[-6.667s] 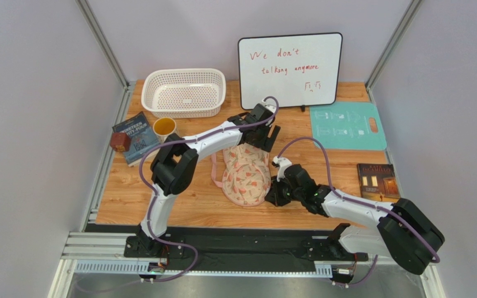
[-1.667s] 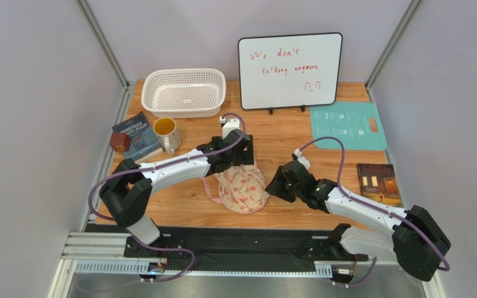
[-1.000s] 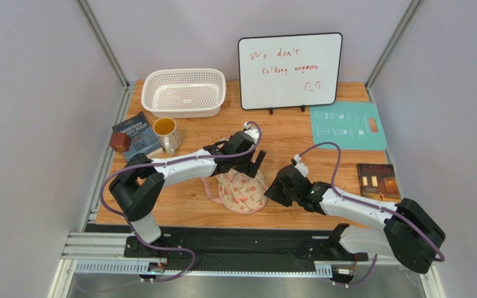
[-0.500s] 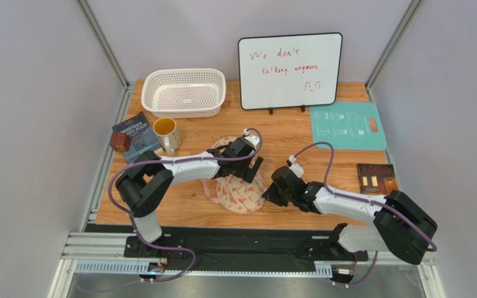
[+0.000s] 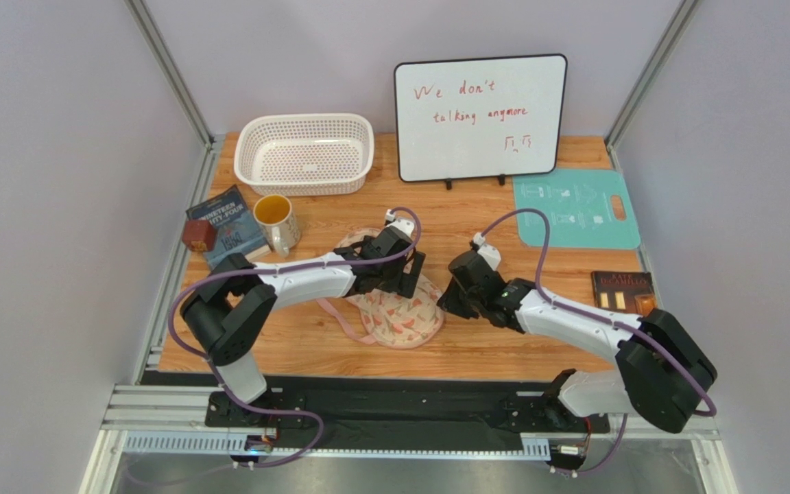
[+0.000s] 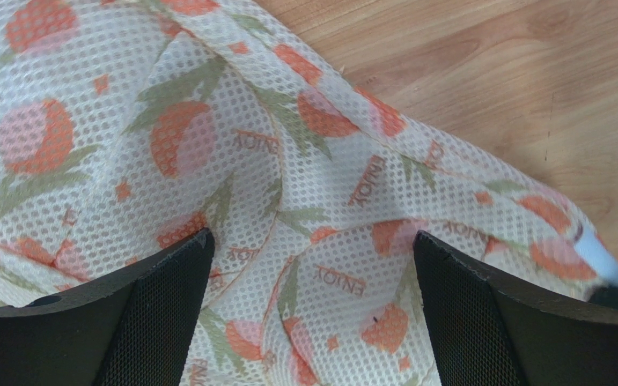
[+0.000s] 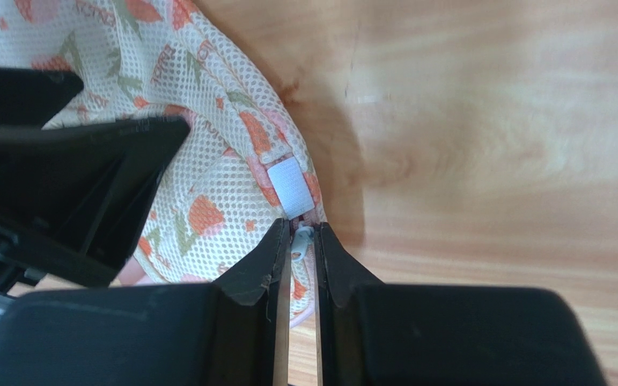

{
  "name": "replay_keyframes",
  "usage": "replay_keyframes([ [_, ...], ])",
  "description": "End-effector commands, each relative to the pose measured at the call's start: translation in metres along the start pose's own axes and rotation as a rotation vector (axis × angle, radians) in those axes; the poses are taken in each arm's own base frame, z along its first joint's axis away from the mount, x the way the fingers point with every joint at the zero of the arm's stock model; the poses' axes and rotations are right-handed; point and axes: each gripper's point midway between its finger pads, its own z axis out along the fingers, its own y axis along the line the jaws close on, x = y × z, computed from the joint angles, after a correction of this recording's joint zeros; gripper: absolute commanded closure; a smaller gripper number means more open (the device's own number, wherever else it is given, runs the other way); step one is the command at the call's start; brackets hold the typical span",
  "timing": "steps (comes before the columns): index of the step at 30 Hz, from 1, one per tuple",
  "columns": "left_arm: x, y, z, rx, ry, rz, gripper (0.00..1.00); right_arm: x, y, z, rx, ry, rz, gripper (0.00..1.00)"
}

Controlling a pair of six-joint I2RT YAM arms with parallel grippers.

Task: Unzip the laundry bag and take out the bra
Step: Unzip the laundry bag at the center of the board.

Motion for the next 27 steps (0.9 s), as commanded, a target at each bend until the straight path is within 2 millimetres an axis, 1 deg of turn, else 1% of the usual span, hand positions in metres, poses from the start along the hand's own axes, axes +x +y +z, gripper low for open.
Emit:
replay_keyframes([
  [1, 0.002, -0.004, -0.027, 0.048, 0.018, -0.016, 0.00, -0.031, 0.022, -0.002, -0.064, -0.046, -0.150, 1.00],
  [2, -0.002, -0.003, -0.032, 0.051, 0.013, -0.012, 0.00, -0.034, 0.028, -0.003, -0.082, -0.044, -0.173, 1.00],
  [4, -0.018, -0.008, -0.047, 0.089, -0.031, 0.006, 0.00, -0.037, 0.030, -0.002, -0.096, -0.036, -0.247, 1.00],
  [5, -0.023, -0.010, -0.052, 0.107, -0.043, 0.047, 0.00, -0.036, 0.033, -0.003, -0.113, -0.024, -0.279, 1.00],
  [6, -0.031, -0.013, -0.061, 0.132, -0.069, 0.073, 0.00, -0.039, 0.032, -0.002, -0.116, -0.022, -0.305, 1.00],
  [7, -0.035, -0.019, -0.066, 0.171, -0.078, 0.096, 0.00, -0.042, 0.030, -0.001, -0.115, -0.025, -0.362, 1.00],
  [8, -0.040, -0.022, -0.069, 0.201, -0.098, 0.162, 0.00, -0.040, 0.031, -0.002, -0.134, -0.005, -0.391, 1.00],
  [9, -0.044, -0.023, -0.073, 0.225, -0.114, 0.190, 0.00, -0.049, 0.030, -0.001, -0.129, -0.017, -0.411, 1.00],
  [11, -0.045, -0.033, -0.076, 0.305, -0.122, 0.254, 0.00, -0.045, 0.029, 0.000, -0.160, 0.030, -0.482, 1.00],
  [12, -0.047, -0.029, -0.074, 0.325, -0.124, 0.283, 0.00, -0.050, 0.031, -0.001, -0.168, 0.029, -0.495, 1.00],
  [13, -0.043, -0.037, -0.076, 0.411, -0.111, 0.303, 0.00, -0.051, 0.032, -0.001, -0.180, 0.037, -0.511, 1.00],
  [14, -0.047, -0.040, -0.076, 0.454, -0.129, 0.312, 0.00, -0.048, 0.033, -0.002, -0.211, 0.061, -0.546, 1.00],
  [15, -0.049, -0.034, -0.074, 0.482, -0.138, 0.323, 0.00, -0.051, 0.034, -0.003, -0.220, 0.062, -0.553, 1.00],
  [16, -0.041, -0.043, -0.079, 0.588, -0.128, 0.331, 0.00, -0.051, 0.033, -0.003, -0.224, 0.068, -0.562, 1.00],
  [17, -0.043, -0.047, -0.082, 0.643, -0.145, 0.338, 0.00, -0.048, 0.032, -0.004, -0.243, 0.089, -0.580, 1.00],
  [18, -0.041, -0.052, -0.086, 0.719, -0.149, 0.369, 0.00, -0.051, 0.032, -0.005, -0.253, 0.089, -0.583, 1.00],
  [20, -0.037, -0.052, -0.085, 0.731, -0.138, 0.392, 0.00, -0.048, 0.031, -0.007, -0.274, 0.114, -0.588, 1.00],
  [22, -0.033, -0.046, -0.075, 0.684, -0.105, 0.389, 0.00, -0.050, 0.030, -0.006, -0.284, 0.123, -0.595, 1.00],
  [23, -0.030, -0.045, -0.072, 0.678, -0.095, 0.388, 0.00, -0.049, 0.029, -0.006, -0.287, 0.133, -0.594, 1.00],
  [24, -0.022, -0.045, -0.066, 0.680, -0.071, 0.384, 0.00, -0.050, 0.028, -0.005, -0.287, 0.135, -0.592, 1.00],
  [25, -0.019, -0.044, -0.061, 0.658, -0.068, 0.381, 0.00, -0.050, 0.028, -0.004, -0.289, 0.140, -0.588, 1.00],
  [26, -0.011, -0.046, -0.056, 0.646, -0.046, 0.386, 0.00, -0.050, 0.025, -0.001, -0.281, 0.149, -0.580, 1.00],
  [27, -0.003, -0.041, -0.049, 0.610, -0.028, 0.382, 0.00, -0.050, 0.025, 0.000, -0.280, 0.152, -0.577, 1.00],
])
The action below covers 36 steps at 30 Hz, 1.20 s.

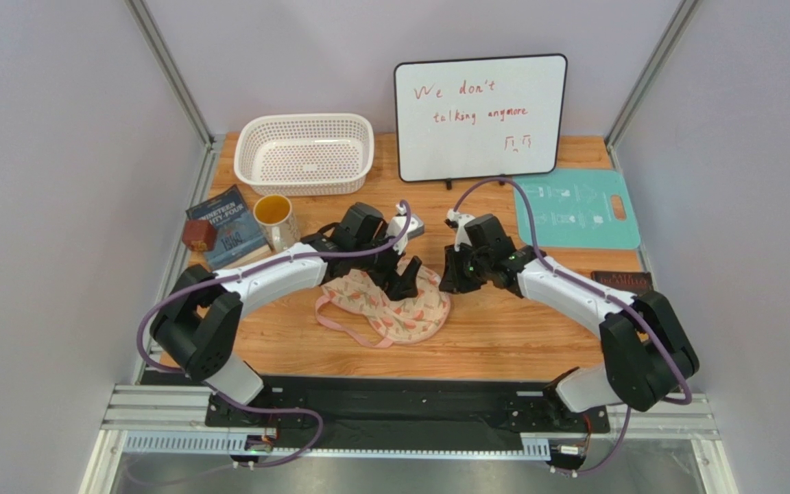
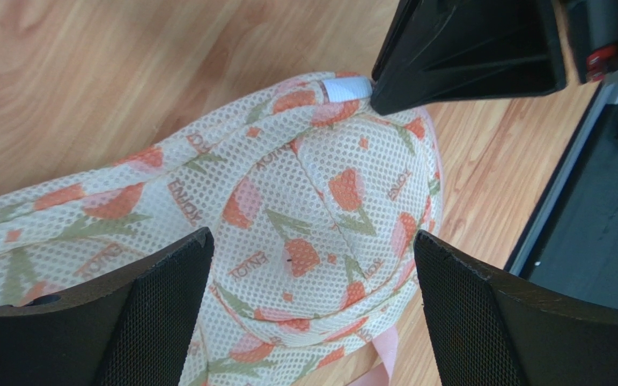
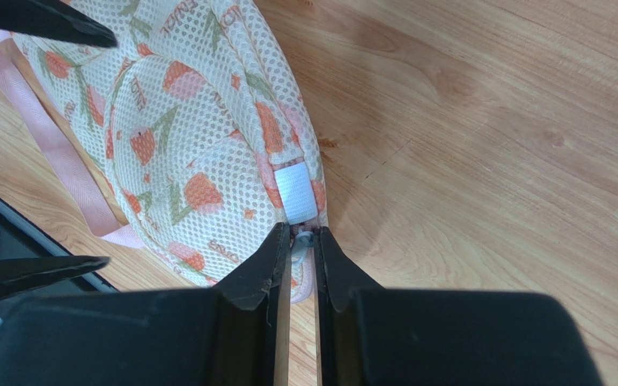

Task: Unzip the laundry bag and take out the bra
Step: Unzip the laundry bag at the center of the board.

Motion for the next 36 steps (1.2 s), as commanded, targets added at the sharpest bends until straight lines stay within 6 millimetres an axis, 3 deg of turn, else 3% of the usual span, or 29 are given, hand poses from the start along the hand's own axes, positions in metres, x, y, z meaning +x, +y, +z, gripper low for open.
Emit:
replay_keyframes([
  [1, 0.026, -0.003, 0.017, 0.003, 0.052, 0.031, 0.00, -0.012, 0.008, 0.000, -0.061, -0.001, -0.037, 1.00],
  [3, 0.038, 0.002, 0.021, -0.048, 0.073, 0.013, 0.00, -0.011, 0.007, 0.003, -0.058, 0.007, -0.032, 1.00],
  [10, 0.051, 0.024, 0.030, -0.293, 0.120, 0.013, 0.00, -0.014, 0.011, 0.001, -0.079, -0.018, -0.019, 1.00],
  [17, 0.069, 0.029, 0.045, -0.400, 0.190, 0.022, 0.01, -0.015, 0.014, -0.003, -0.092, -0.037, -0.011, 1.00],
  [20, 0.076, 0.035, 0.046, -0.432, 0.224, 0.007, 0.24, -0.015, 0.015, -0.002, -0.100, -0.038, -0.008, 1.00],
  [21, 0.075, 0.037, 0.046, -0.445, 0.227, 0.002, 0.39, -0.014, 0.016, -0.002, -0.100, -0.037, -0.007, 1.00],
  [23, 0.083, 0.039, 0.047, -0.458, 0.256, -0.009, 0.50, -0.014, 0.015, -0.001, -0.101, -0.040, -0.004, 1.00],
  [26, 0.089, 0.042, 0.049, -0.472, 0.271, -0.022, 0.77, -0.011, 0.015, -0.001, -0.101, -0.037, 0.001, 1.00],
  [27, 0.091, 0.042, 0.049, -0.474, 0.276, -0.027, 0.93, -0.010, 0.014, -0.001, -0.101, -0.035, 0.001, 1.00],
  [28, 0.092, 0.042, 0.049, -0.476, 0.279, -0.034, 1.00, -0.009, 0.013, -0.002, -0.093, -0.037, 0.006, 1.00],
  [36, 0.100, 0.042, 0.053, -0.487, 0.285, -0.094, 1.00, 0.005, -0.006, -0.006, 0.000, -0.034, 0.062, 1.00],
])
